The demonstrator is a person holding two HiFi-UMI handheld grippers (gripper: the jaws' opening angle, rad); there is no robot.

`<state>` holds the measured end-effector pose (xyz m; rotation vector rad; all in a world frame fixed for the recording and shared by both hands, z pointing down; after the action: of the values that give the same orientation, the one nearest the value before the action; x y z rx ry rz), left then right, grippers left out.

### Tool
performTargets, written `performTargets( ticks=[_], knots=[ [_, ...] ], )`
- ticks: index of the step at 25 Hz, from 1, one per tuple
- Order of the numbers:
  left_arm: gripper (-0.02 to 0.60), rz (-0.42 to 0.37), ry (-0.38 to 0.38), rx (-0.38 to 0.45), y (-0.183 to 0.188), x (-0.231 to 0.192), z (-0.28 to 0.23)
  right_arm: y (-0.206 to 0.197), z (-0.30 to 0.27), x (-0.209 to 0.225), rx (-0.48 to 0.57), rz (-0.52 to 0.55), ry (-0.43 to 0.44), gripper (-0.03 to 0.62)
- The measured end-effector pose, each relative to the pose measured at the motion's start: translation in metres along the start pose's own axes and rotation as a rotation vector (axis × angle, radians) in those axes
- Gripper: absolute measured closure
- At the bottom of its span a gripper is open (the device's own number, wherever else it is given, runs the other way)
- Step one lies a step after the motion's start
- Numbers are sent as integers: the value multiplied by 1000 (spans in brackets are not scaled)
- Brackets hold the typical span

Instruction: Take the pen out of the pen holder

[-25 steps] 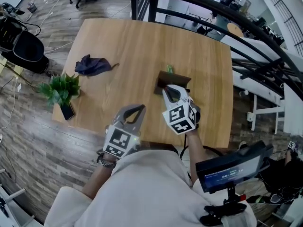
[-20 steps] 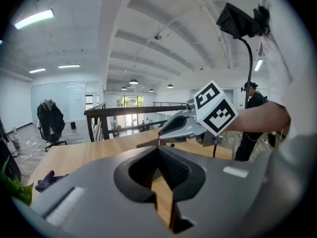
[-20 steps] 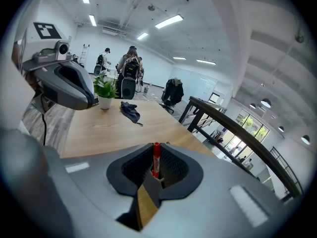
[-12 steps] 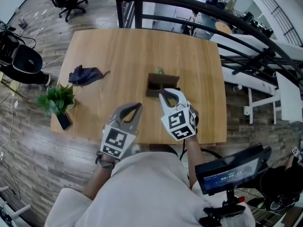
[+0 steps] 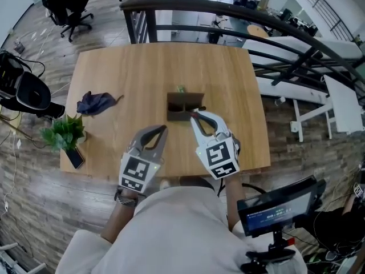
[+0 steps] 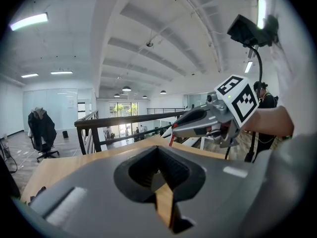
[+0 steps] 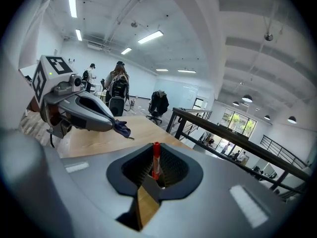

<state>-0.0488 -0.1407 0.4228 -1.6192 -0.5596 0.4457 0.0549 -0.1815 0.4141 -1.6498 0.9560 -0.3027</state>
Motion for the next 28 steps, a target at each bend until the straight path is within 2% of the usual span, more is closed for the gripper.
performTargets(
  ticks=[9,16,28],
  knots=[
    [581,-17,-35,54,23,7,-22,10,35,12,41,-34,-72,553],
    [581,-34,-40,98,46,2,-28,27,57,29,111,-78,-128,553],
    [581,-61,-78,144,66,9,-34,37,70,48,196,-158,-170,554]
  ],
)
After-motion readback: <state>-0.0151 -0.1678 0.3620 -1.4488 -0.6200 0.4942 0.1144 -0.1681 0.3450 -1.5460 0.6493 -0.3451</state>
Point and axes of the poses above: the fingertips, and each gripper's own axes: z backward along the fingers, x to its right, y out of its top, the point moved 3 cm from there along z, backward along the fingers, and after that the axes turned 9 degrees about x, right-handed, at the moved point
